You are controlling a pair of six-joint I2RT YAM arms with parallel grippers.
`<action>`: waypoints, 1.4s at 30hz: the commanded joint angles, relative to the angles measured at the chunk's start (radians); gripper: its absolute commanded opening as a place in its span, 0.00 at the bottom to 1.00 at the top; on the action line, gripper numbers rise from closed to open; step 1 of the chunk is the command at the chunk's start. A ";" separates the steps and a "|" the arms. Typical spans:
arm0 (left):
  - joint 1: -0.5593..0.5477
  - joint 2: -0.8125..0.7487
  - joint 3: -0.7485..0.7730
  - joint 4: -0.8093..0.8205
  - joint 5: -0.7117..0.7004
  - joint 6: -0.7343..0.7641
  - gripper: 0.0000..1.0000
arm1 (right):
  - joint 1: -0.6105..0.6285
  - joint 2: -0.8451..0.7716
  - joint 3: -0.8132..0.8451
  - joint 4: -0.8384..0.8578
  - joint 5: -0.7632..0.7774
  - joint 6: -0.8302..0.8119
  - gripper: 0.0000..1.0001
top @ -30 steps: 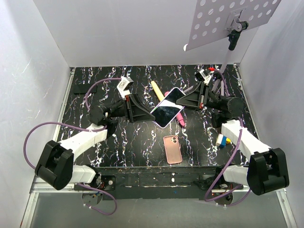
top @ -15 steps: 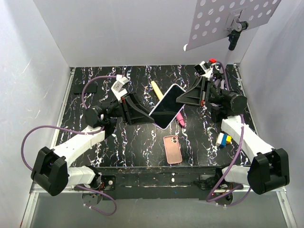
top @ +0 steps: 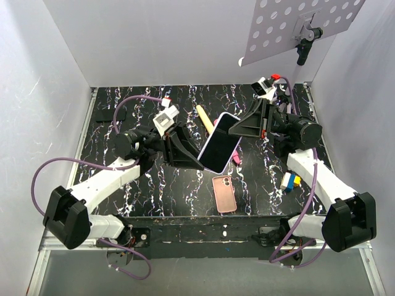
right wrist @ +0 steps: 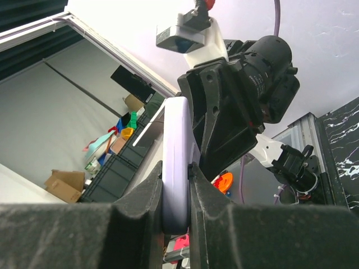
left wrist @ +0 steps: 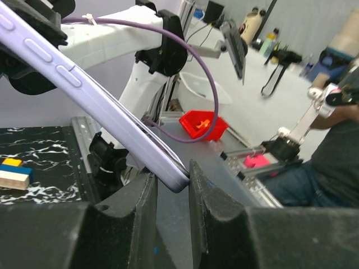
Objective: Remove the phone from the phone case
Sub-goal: Remove the phone case from the phone.
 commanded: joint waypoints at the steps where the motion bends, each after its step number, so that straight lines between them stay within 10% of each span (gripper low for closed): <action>1: -0.020 -0.009 0.052 -0.278 0.075 0.374 0.00 | 0.049 -0.022 0.026 0.214 0.152 0.498 0.01; 7: -0.014 -0.121 0.065 -0.801 -0.020 0.735 0.00 | 0.051 -0.008 -0.011 0.225 0.189 0.492 0.01; 20: -0.016 -0.184 0.065 -0.875 0.035 0.789 0.00 | 0.057 0.006 0.012 0.179 0.121 0.508 0.01; 25: -0.017 -0.134 0.209 -1.250 0.057 1.055 0.00 | 0.057 0.007 0.007 0.167 0.130 0.504 0.01; 42: -0.019 -0.144 0.228 -1.510 -0.342 1.268 0.00 | 0.066 0.029 0.050 0.191 0.156 0.518 0.01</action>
